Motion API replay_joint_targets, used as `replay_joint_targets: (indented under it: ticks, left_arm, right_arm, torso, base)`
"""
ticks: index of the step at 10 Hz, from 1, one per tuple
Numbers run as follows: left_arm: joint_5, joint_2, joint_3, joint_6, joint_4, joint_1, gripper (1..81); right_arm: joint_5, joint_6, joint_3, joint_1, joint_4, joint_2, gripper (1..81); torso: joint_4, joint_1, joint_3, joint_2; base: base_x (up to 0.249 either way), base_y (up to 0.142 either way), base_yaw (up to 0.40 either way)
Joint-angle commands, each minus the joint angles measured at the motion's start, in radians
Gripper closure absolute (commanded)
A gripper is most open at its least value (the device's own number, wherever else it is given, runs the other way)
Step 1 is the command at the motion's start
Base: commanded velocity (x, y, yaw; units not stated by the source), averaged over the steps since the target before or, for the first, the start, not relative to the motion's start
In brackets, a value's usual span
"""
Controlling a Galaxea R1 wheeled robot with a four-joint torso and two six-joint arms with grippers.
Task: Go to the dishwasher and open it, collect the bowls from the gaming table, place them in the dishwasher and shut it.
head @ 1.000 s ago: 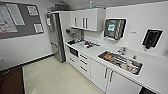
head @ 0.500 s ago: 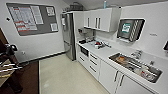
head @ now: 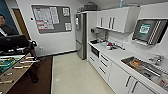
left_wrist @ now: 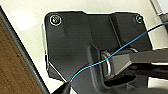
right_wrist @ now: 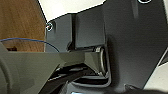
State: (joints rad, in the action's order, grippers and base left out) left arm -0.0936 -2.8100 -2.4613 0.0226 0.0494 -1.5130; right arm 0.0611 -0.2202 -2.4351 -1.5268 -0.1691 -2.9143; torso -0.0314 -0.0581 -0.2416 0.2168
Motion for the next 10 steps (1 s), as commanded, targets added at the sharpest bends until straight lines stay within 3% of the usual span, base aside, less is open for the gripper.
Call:
replay_joint_targets:
  ticks: [1, 10]
  left_arm:
    - [0.055, 0.023, 0.007, 0.000, 0.006, 0.036, 1.0]
    - [0.055, 0.023, -0.001, 0.000, 0.001, 0.036, 1.0]
  right_arm:
    - [-0.046, 0.005, 0.013, 0.043, -0.012, 0.002, 1.0]
    - [-0.038, 0.005, 0.012, 0.044, -0.013, 0.002, 1.0]
  torso:
    - [0.000, 0.000, 0.000, 0.000]
    - [0.000, 0.000, 0.000, 0.000]
  base:
    - [0.000, 0.000, 0.360]
    - [0.000, 0.000, 0.360]
